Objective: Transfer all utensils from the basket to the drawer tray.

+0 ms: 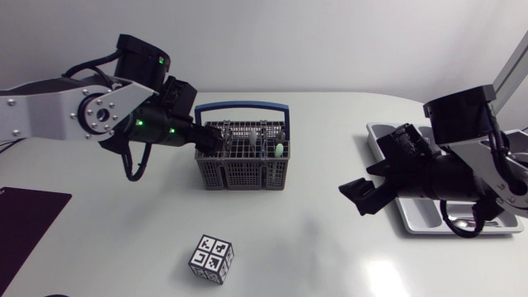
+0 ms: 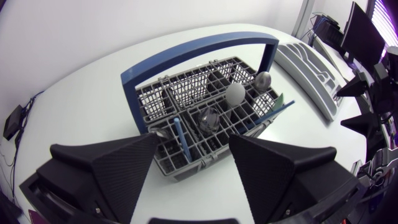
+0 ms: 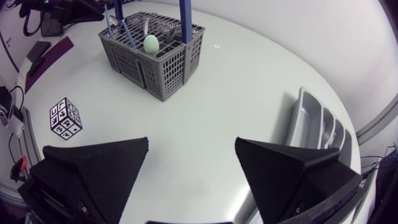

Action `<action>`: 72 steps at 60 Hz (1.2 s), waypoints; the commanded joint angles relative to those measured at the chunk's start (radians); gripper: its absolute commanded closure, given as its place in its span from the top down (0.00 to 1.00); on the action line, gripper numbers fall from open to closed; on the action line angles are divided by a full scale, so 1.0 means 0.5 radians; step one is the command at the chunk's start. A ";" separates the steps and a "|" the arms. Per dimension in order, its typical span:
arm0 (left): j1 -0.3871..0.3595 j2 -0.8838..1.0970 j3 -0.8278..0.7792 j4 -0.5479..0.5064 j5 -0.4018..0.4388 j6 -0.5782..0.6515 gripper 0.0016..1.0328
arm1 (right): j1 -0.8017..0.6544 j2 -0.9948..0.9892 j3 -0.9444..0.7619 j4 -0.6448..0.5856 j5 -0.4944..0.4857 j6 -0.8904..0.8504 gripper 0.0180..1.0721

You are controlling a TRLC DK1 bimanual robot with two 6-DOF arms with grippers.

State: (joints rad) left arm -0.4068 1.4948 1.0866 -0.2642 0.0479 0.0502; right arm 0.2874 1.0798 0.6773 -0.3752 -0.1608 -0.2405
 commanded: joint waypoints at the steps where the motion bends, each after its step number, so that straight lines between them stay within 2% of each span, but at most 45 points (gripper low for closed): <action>1: 0.007 0.140 0.072 0.041 0.009 0.007 0.65 | 0.017 0.034 0.047 -0.017 -0.016 -0.031 0.95; 4: 0.013 0.183 0.082 0.074 0.009 -0.008 0.58 | 0.020 0.043 0.054 -0.017 -0.016 -0.031 0.95; 10: 0.013 0.226 0.097 0.105 0.009 -0.011 0.51 | 0.020 0.056 0.054 -0.014 -0.013 -0.031 0.95; 15: 0.034 0.259 0.103 0.139 0.009 -0.024 0.37 | 0.020 0.065 0.054 -0.007 -0.013 -0.031 0.95; 27: 0.059 0.253 0.079 0.148 0.009 -0.039 0.19 | 0.020 0.077 0.041 0.011 -0.013 -0.031 0.95; 34: 0.062 0.229 0.063 0.151 0.012 -0.045 0.04 | 0.023 0.077 0.035 0.017 -0.013 -0.031 0.95; 46: 0.062 0.103 0.039 0.160 0.098 -0.073 0.04 | 0.026 0.046 0.020 0.011 -0.010 -0.050 0.95; 58: 0.056 -0.081 0.054 0.157 0.116 -0.082 0.04 | 0.033 -0.006 0.008 -0.004 -0.010 -0.065 0.95; 72: 0.047 -0.459 0.128 0.087 0.128 -0.137 0.04 | 0.063 -0.150 0.001 -0.035 -0.013 -0.083 0.95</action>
State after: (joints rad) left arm -0.3824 1.3388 1.1065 -0.2100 0.1005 0.0185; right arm 0.3122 1.0313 0.6800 -0.3748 -0.1612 -0.2668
